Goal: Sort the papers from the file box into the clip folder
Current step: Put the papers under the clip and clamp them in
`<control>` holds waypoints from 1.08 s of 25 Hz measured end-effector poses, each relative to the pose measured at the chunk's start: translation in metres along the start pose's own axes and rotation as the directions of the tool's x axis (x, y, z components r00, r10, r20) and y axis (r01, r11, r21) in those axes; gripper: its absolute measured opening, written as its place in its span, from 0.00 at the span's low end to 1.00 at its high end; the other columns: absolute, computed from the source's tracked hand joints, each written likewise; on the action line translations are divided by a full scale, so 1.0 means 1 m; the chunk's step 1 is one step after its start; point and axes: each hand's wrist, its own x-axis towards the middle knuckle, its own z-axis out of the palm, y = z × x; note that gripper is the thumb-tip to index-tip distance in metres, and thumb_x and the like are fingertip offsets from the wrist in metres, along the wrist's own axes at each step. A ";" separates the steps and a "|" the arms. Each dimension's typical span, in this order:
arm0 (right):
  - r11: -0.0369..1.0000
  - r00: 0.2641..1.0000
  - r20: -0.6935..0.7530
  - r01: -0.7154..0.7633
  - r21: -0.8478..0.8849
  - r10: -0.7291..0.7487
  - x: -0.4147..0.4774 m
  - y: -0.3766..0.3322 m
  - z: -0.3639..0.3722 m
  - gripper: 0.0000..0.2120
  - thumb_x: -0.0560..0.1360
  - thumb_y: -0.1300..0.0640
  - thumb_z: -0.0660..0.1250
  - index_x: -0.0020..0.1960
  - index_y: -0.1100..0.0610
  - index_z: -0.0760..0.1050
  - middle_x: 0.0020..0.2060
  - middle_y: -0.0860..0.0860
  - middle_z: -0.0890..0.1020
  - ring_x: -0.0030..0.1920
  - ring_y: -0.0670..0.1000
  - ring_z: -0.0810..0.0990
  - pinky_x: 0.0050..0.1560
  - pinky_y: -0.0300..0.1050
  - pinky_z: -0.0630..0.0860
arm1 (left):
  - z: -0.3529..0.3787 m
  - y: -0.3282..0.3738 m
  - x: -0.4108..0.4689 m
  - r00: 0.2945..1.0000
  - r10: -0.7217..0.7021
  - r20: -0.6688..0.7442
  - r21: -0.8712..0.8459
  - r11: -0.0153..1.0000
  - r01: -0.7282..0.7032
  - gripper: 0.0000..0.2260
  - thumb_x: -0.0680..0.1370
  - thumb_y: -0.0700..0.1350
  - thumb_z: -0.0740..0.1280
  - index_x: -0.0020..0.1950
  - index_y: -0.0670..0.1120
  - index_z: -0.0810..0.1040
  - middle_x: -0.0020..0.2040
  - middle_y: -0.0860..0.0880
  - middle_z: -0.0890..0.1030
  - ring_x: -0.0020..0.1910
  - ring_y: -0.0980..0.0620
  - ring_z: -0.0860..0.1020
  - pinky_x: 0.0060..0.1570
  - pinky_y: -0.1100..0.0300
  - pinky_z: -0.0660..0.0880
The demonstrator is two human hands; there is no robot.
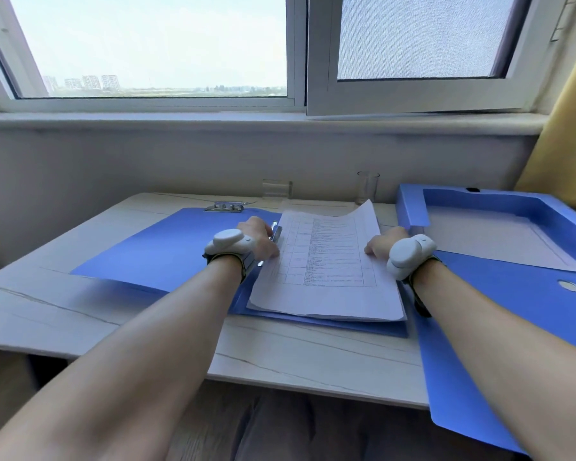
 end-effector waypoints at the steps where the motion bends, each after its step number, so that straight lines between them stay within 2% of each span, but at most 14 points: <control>1: 1.000 1.000 -0.015 -0.007 -0.003 0.006 -0.001 -0.002 0.001 0.09 0.76 0.63 0.64 0.54 0.66 0.71 0.45 0.57 0.76 0.43 0.56 0.76 0.36 0.37 0.74 | -0.002 -0.001 0.001 1.000 0.002 0.010 0.000 1.000 -0.002 0.22 0.71 0.42 0.72 0.65 0.47 0.77 0.52 0.46 0.82 0.45 0.49 0.77 0.46 0.61 0.74; 3: 1.000 0.998 -0.062 0.026 0.002 -0.026 0.001 -0.002 -0.001 0.11 0.73 0.61 0.69 0.52 0.66 0.75 0.48 0.57 0.78 0.46 0.56 0.76 0.38 0.40 0.71 | -0.004 -0.002 0.002 1.000 0.000 0.027 -0.003 1.000 0.000 0.18 0.71 0.45 0.73 0.60 0.48 0.79 0.50 0.46 0.82 0.45 0.49 0.76 0.45 0.61 0.73; 5: 0.999 0.991 -0.132 0.035 -0.026 -0.038 0.004 -0.009 -0.007 0.10 0.69 0.59 0.72 0.45 0.66 0.78 0.43 0.57 0.80 0.45 0.57 0.78 0.39 0.39 0.69 | -0.011 -0.004 0.002 0.999 0.026 0.045 -0.033 0.999 -0.024 0.09 0.69 0.50 0.73 0.45 0.49 0.81 0.40 0.48 0.78 0.40 0.48 0.74 0.41 0.61 0.71; 7: 0.998 0.987 -0.149 0.046 -0.045 -0.052 0.007 -0.023 -0.010 0.11 0.68 0.59 0.73 0.46 0.65 0.79 0.42 0.57 0.80 0.47 0.57 0.79 0.42 0.42 0.72 | -0.021 -0.007 0.007 0.998 0.039 0.040 -0.065 0.997 -0.037 0.11 0.65 0.55 0.71 0.36 0.49 0.76 0.34 0.48 0.73 0.36 0.48 0.70 0.36 0.59 0.68; 9: 0.995 0.986 -0.129 0.100 -0.028 -0.103 0.010 -0.040 -0.005 0.15 0.69 0.59 0.73 0.53 0.65 0.80 0.50 0.58 0.82 0.53 0.58 0.80 0.49 0.44 0.74 | -0.026 -0.013 0.016 0.999 0.046 -0.005 -0.104 0.994 -0.046 0.11 0.65 0.57 0.69 0.37 0.50 0.76 0.35 0.48 0.74 0.35 0.48 0.71 0.38 0.58 0.69; 10: 0.991 0.986 -0.105 0.131 -0.017 -0.132 0.010 -0.047 0.003 0.15 0.69 0.58 0.73 0.54 0.63 0.80 0.51 0.58 0.82 0.53 0.57 0.80 0.48 0.42 0.73 | -0.025 -0.015 0.021 0.999 0.045 -0.023 -0.110 0.993 -0.047 0.10 0.67 0.56 0.69 0.38 0.51 0.77 0.37 0.49 0.77 0.37 0.48 0.73 0.41 0.58 0.72; 13: 0.980 0.982 0.017 0.187 0.074 -0.189 0.006 -0.060 0.035 0.12 0.70 0.59 0.72 0.53 0.60 0.81 0.45 0.53 0.80 0.44 0.53 0.77 0.40 0.39 0.69 | -0.021 -0.020 0.031 0.996 0.071 -0.047 -0.114 0.991 -0.076 0.04 0.73 0.48 0.66 0.41 0.51 0.79 0.41 0.48 0.79 0.40 0.48 0.75 0.46 0.57 0.76; 16: 0.969 0.965 0.134 0.206 0.140 -0.224 0.005 -0.063 0.062 0.10 0.70 0.59 0.73 0.51 0.57 0.80 0.38 0.51 0.79 0.34 0.50 0.75 0.29 0.38 0.67 | -0.014 -0.024 0.039 0.995 0.061 -0.073 -0.147 0.987 -0.071 0.09 0.75 0.45 0.64 0.50 0.50 0.83 0.46 0.46 0.83 0.46 0.46 0.80 0.50 0.56 0.77; 18: 0.964 0.949 0.182 0.239 0.119 -0.257 0.007 -0.065 0.077 0.09 0.69 0.59 0.73 0.50 0.57 0.81 0.34 0.50 0.79 0.31 0.47 0.74 0.27 0.36 0.68 | -0.008 -0.026 0.044 0.993 0.045 -0.112 -0.165 0.984 -0.064 0.11 0.76 0.46 0.64 0.54 0.48 0.83 0.52 0.46 0.84 0.52 0.46 0.81 0.51 0.58 0.76; 19: 0.960 0.940 0.198 0.269 0.074 -0.279 0.009 -0.065 0.084 0.10 0.68 0.60 0.74 0.49 0.57 0.82 0.35 0.50 0.80 0.32 0.46 0.75 0.30 0.36 0.70 | -0.005 -0.027 0.047 0.990 0.033 -0.134 -0.175 0.983 -0.056 0.11 0.76 0.46 0.65 0.55 0.48 0.83 0.54 0.47 0.84 0.54 0.47 0.80 0.52 0.59 0.75; 21: 0.945 0.927 0.213 0.324 -0.042 -0.308 0.015 -0.067 0.096 0.13 0.65 0.58 0.75 0.49 0.56 0.83 0.42 0.51 0.84 0.40 0.48 0.81 0.40 0.37 0.76 | -0.002 -0.028 0.054 0.987 0.015 -0.161 -0.195 0.980 -0.047 0.10 0.76 0.46 0.65 0.54 0.48 0.83 0.54 0.47 0.84 0.55 0.47 0.80 0.54 0.58 0.75; 24: 0.931 0.928 0.208 0.341 -0.132 -0.310 0.022 -0.068 0.103 0.15 0.61 0.56 0.76 0.47 0.57 0.83 0.46 0.54 0.86 0.51 0.55 0.83 0.53 0.45 0.80 | 0.000 -0.028 0.065 0.989 0.002 -0.145 -0.213 0.977 -0.033 0.10 0.75 0.46 0.65 0.51 0.49 0.84 0.51 0.46 0.84 0.53 0.46 0.81 0.51 0.58 0.76; 26: 0.929 0.926 0.209 0.345 -0.133 -0.314 0.028 -0.068 0.106 0.12 0.63 0.55 0.74 0.46 0.56 0.83 0.44 0.53 0.86 0.50 0.55 0.83 0.52 0.45 0.80 | 0.005 -0.026 0.070 0.992 -0.003 -0.126 -0.201 0.979 -0.023 0.10 0.75 0.47 0.64 0.51 0.49 0.84 0.49 0.46 0.85 0.51 0.45 0.81 0.49 0.58 0.75; 27: 0.929 0.925 0.208 0.348 -0.124 -0.319 0.029 -0.068 0.107 0.09 0.64 0.54 0.72 0.44 0.55 0.84 0.41 0.52 0.85 0.47 0.54 0.83 0.49 0.44 0.79 | 0.007 -0.026 0.071 0.992 -0.003 -0.124 -0.181 0.983 -0.020 0.11 0.75 0.49 0.64 0.51 0.50 0.84 0.49 0.47 0.85 0.50 0.45 0.81 0.48 0.58 0.74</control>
